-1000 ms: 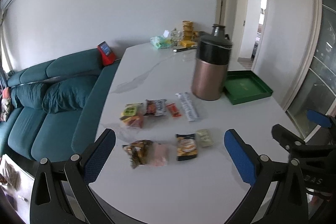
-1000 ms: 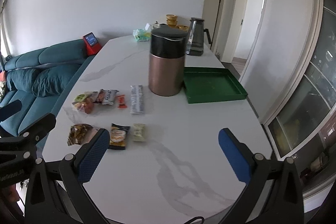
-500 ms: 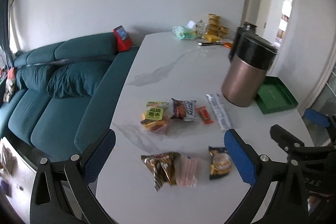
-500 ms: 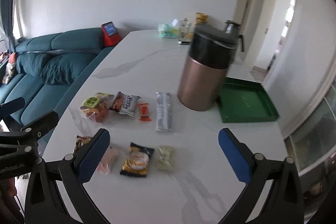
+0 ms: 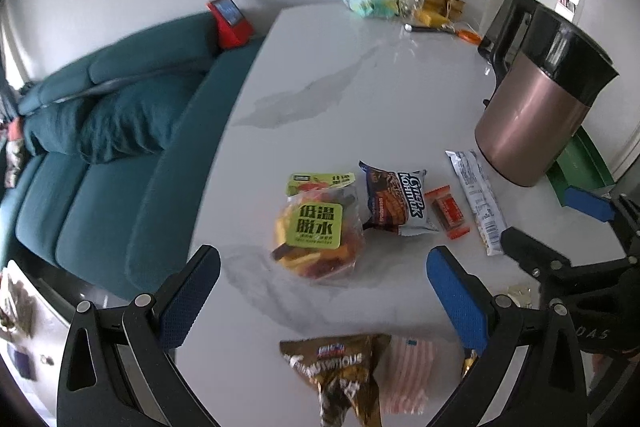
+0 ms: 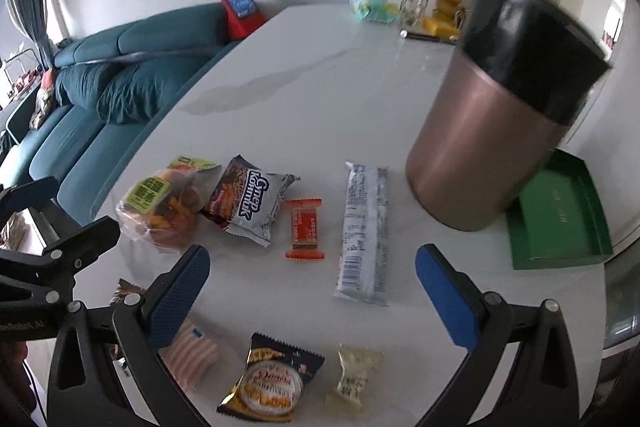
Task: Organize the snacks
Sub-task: 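Lower the left tool onto the dried-fruit bag while the right tool approaches the orange candy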
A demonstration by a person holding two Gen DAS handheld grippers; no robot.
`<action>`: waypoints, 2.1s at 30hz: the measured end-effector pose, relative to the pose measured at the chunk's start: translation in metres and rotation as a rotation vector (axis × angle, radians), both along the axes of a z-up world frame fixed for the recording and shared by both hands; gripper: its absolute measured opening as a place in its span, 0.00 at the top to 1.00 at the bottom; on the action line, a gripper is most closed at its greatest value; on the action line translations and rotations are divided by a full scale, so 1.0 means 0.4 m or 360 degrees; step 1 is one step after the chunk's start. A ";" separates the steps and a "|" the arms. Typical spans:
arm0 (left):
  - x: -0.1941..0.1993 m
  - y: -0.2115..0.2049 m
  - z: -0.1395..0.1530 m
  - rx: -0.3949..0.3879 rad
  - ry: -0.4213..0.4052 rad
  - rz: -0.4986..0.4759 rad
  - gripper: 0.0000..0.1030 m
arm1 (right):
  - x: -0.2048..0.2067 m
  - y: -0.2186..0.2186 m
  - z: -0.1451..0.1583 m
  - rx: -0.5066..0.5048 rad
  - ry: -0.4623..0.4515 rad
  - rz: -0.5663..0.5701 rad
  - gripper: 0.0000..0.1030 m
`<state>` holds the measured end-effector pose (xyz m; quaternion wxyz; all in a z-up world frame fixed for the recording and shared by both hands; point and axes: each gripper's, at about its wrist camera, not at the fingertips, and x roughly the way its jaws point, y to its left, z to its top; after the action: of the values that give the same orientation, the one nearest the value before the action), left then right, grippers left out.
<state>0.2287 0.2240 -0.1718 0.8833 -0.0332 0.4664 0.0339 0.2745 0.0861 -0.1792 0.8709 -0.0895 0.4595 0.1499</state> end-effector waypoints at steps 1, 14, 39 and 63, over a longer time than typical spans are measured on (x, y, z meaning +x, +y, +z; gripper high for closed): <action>0.018 0.004 -0.011 -0.0011 0.0018 -0.0010 0.02 | 0.011 0.004 -0.011 -0.0016 0.0011 0.0006 0.00; 0.113 0.042 -0.105 -0.0060 0.0218 -0.0112 0.18 | 0.104 0.041 -0.101 -0.0057 0.0182 0.0036 0.00; 0.164 0.049 -0.158 -0.0074 0.0355 -0.0261 0.21 | 0.187 0.061 -0.175 -0.0097 0.0399 0.0021 0.00; 0.204 0.053 -0.204 -0.0073 0.0522 -0.0239 0.30 | 0.195 0.074 -0.219 -0.0124 0.0453 0.0012 0.12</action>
<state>0.3102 0.2454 -0.2533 0.7944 -0.0126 0.6061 -0.0380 0.3527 0.1157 -0.2668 0.7923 -0.1029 0.5833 0.1464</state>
